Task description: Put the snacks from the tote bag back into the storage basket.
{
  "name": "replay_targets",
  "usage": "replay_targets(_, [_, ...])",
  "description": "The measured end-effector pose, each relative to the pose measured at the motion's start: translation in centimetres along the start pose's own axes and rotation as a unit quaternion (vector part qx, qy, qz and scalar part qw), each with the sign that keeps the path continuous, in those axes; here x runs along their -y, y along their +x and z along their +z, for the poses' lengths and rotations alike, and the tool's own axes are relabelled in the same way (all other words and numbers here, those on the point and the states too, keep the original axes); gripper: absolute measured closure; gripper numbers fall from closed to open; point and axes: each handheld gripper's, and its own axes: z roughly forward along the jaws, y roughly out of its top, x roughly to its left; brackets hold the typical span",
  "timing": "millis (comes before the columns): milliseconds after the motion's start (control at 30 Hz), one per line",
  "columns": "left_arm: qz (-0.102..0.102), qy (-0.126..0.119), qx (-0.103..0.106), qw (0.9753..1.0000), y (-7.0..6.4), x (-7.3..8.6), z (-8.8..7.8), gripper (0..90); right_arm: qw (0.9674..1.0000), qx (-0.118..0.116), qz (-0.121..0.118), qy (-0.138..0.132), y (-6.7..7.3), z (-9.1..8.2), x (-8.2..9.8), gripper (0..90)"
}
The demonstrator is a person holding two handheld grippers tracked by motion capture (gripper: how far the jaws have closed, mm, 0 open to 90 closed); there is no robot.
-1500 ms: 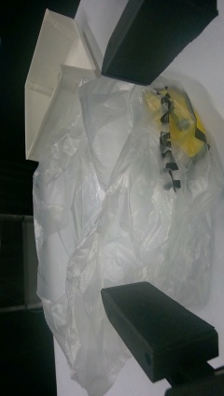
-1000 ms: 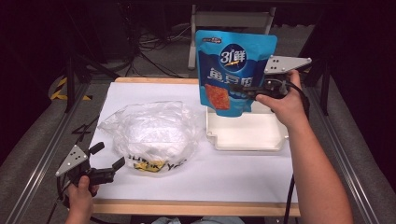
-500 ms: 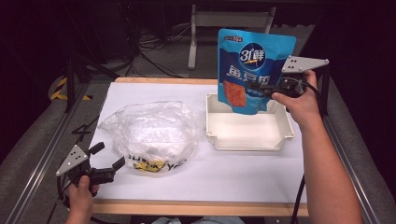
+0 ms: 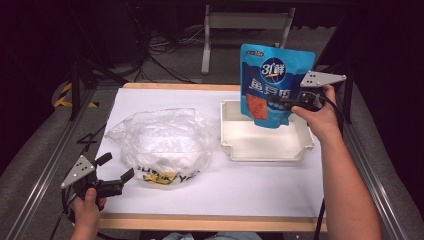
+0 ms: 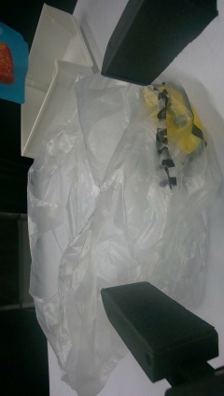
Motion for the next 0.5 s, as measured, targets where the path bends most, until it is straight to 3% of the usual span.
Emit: replay_targets(500, [0.001, 0.006, 0.000, 1.0000, 0.0, 0.1, 0.0, 0.3, 0.9995, -0.011, 0.010, 0.027, 0.5, 1.6, 3.6, 60.4])
